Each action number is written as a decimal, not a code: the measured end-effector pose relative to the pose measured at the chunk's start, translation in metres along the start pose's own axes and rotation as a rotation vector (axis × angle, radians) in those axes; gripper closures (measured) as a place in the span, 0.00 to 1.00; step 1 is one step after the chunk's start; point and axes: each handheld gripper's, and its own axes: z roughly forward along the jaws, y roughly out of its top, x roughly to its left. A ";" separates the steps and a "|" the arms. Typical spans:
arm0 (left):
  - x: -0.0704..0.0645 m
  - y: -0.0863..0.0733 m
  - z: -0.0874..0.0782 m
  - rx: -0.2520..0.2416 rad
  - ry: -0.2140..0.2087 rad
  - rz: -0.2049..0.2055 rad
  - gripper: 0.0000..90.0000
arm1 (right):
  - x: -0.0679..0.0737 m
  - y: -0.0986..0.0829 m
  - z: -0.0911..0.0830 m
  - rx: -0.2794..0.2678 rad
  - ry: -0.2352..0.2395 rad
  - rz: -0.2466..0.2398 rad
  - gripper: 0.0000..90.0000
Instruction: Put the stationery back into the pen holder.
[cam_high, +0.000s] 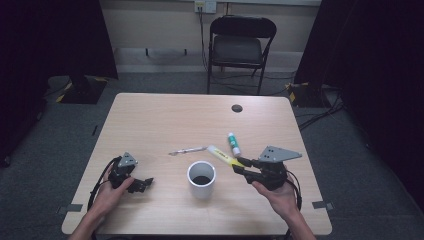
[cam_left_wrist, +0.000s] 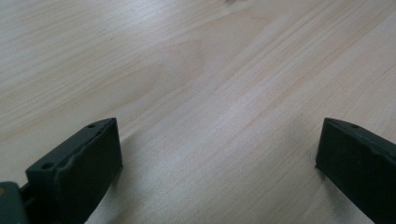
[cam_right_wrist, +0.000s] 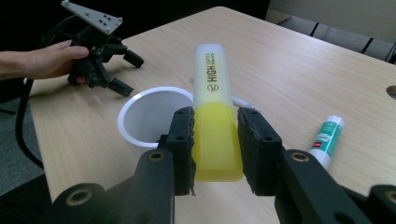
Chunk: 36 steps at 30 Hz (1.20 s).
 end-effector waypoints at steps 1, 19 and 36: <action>0.000 0.000 0.000 0.002 -0.001 0.000 0.00 | 0.001 0.000 0.000 0.004 0.005 -0.006 0.75; 0.000 0.000 0.000 0.000 0.000 0.000 0.00 | 0.022 -0.004 0.011 0.081 0.098 -0.058 0.75; 0.000 0.000 0.000 0.002 -0.001 0.000 0.00 | 0.022 -0.007 0.035 0.197 0.123 -0.048 0.75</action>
